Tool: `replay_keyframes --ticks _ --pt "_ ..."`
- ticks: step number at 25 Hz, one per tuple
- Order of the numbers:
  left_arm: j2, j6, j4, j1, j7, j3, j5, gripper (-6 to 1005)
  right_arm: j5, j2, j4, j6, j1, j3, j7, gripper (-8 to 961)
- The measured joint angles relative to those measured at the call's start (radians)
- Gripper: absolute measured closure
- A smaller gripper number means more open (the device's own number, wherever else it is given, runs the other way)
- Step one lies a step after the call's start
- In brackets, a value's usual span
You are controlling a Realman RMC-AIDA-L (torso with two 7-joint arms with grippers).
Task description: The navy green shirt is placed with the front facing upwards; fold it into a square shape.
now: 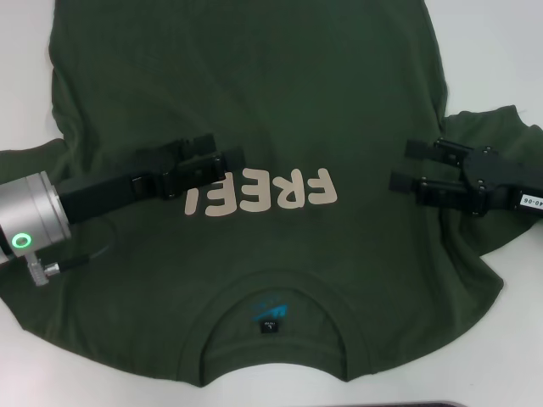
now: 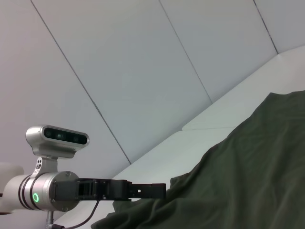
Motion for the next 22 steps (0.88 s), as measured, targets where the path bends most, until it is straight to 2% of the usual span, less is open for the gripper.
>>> replay_keyframes --ticks 15,22 --pt "-0.004 -0.014 -0.002 0.003 0.001 0.0 -0.004 100 0.0 0.001 0.0 0.002 0.005 0.0 -0.007 36" --pt "0.002 -0.021 0.017 -0.004 -0.028 -0.009 -0.004 101 0.0 0.003 0.0 0.003 0.003 0.022 -0.006 36"
